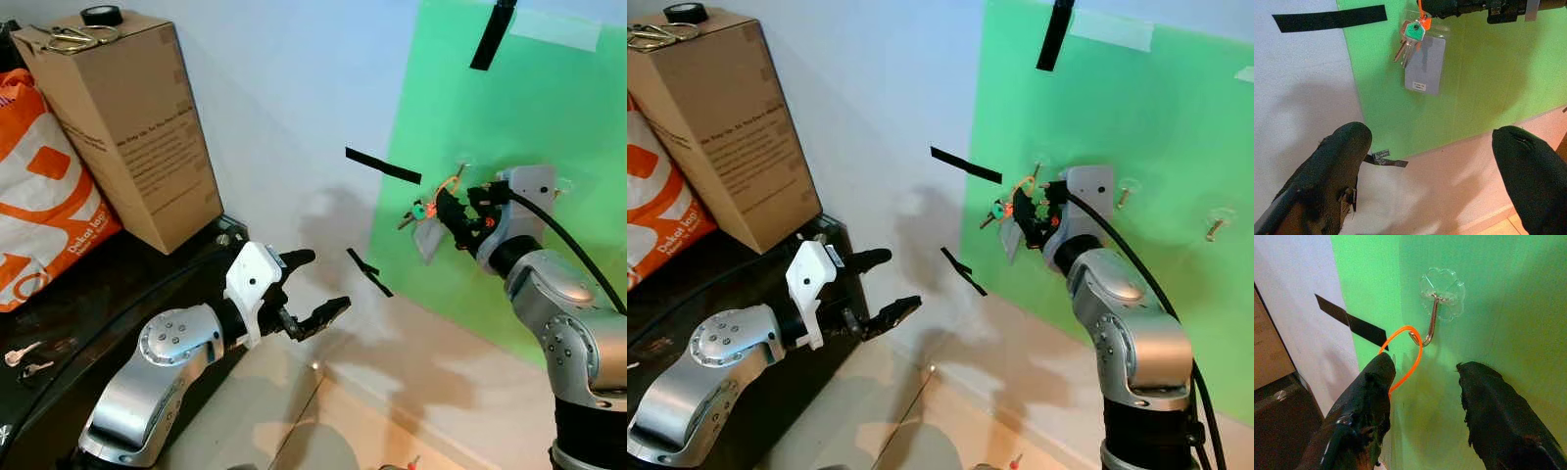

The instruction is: Hang keys on a hook

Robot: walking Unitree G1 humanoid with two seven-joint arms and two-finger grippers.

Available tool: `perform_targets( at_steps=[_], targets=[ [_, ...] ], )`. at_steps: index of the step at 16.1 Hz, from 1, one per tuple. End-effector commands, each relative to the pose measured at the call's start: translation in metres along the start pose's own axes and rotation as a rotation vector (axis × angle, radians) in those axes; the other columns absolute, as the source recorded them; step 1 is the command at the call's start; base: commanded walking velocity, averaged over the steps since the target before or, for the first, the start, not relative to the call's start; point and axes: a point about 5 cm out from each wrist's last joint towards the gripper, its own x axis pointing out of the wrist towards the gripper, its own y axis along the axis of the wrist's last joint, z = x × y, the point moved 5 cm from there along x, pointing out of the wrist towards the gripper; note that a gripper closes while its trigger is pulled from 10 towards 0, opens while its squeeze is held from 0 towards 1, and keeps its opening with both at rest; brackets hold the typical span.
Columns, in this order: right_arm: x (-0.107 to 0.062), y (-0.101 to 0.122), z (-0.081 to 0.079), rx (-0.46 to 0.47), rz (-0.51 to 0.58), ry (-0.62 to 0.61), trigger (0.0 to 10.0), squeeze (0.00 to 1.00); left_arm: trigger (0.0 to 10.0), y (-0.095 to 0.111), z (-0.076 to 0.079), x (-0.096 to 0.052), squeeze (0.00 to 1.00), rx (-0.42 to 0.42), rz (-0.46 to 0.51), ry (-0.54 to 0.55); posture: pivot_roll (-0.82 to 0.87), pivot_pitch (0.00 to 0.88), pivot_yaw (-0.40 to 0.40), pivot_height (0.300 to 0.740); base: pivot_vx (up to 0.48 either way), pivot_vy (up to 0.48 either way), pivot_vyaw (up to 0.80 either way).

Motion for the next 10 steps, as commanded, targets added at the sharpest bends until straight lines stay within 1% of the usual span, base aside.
perform_targets(
  at_steps=[1,3,5,8,10],
  targets=[
    [-0.006,0.020,0.023,-0.052,0.063,-0.108,10.0,0.00,10.0,0.002,-0.002,0.000,0.00,0.017,-0.002,0.008,-0.03,0.000,0.027,0.740,0.000,0.000,0.00],
    [-0.007,0.022,0.026,-0.070,0.067,-0.120,10.0,0.00,10.0,0.003,-0.003,0.000,0.00,0.020,-0.002,0.011,-0.03,0.000,0.028,0.740,0.000,0.000,0.00],
    [-0.009,0.030,0.028,-0.096,0.084,-0.134,10.0,0.00,10.0,0.001,-0.005,0.000,0.00,0.027,-0.010,0.022,-0.03,0.000,0.028,0.740,0.000,0.000,0.00],
    [-0.012,0.035,0.032,-0.141,0.066,-0.152,10.0,0.00,10.0,0.001,-0.005,0.001,0.00,0.028,-0.012,0.020,-0.04,0.000,0.028,0.740,0.000,0.000,0.00],
    [-0.014,0.038,0.031,-0.099,0.063,-0.142,10.0,0.00,10.0,0.001,-0.003,0.001,0.00,0.027,-0.009,0.017,-0.04,0.000,0.026,0.740,0.000,0.000,0.00]
  ],
)
